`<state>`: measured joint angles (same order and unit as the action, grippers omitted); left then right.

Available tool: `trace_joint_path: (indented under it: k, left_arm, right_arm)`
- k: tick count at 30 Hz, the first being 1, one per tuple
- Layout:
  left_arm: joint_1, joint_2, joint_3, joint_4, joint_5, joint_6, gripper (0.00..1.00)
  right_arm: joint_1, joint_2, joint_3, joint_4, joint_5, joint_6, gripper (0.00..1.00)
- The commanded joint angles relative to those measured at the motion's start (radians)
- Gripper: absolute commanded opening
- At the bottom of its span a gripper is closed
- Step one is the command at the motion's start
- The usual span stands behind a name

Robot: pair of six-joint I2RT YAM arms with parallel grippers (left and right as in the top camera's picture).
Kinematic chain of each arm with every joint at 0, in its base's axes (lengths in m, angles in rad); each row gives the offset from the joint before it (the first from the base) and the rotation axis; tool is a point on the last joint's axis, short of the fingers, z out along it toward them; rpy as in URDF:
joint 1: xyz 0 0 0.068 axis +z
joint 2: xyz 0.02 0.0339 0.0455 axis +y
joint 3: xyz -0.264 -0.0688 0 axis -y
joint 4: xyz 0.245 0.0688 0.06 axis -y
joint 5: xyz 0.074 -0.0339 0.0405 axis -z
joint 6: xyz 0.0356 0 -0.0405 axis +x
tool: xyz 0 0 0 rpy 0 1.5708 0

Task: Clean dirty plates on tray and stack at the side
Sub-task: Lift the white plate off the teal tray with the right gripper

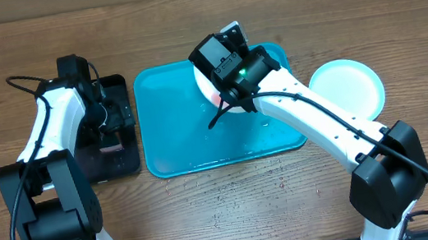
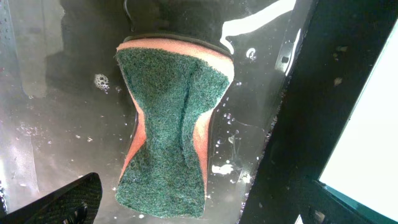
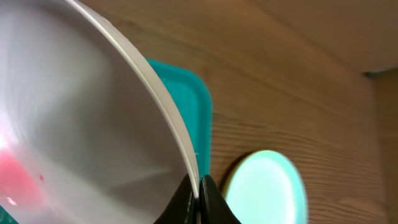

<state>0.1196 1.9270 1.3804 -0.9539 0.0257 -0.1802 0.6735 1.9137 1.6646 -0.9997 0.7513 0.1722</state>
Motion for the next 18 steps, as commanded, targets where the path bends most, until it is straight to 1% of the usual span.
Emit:
trace_joint_path:
  k: [1, 4, 5, 9, 12, 18]
  left_arm:
    - [-0.003, -0.025, 0.0, 0.005, 0.019, 0.008, 1.0]
    - [-0.003, -0.025, 0.0, 0.006, 0.019, 0.008, 1.0]
    - [-0.003, -0.025, 0.0, 0.006, 0.019, 0.008, 1.0]
    - [-0.003, -0.025, 0.0, 0.009, 0.019, 0.008, 1.0]
    - [-0.003, -0.025, 0.0, 0.012, 0.019, 0.008, 1.0]
    - [-0.003, -0.025, 0.0, 0.011, 0.019, 0.008, 1.0]
  right_arm:
    - [-0.006, -0.032, 0.031, 0.008, 0.183, 0.014, 0.04]
    - [0.0, -0.032, 0.031, 0.019, 0.283, 0.014, 0.04]
    - [0.009, -0.032, 0.031, 0.036, 0.356, 0.013, 0.04]
    - [0.029, -0.032, 0.031, 0.076, 0.462, 0.013, 0.04]
    - [0.045, -0.032, 0.031, 0.101, 0.507, 0.013, 0.04]
    - [0.059, -0.032, 0.031, 0.128, 0.512, 0.01, 0.04]
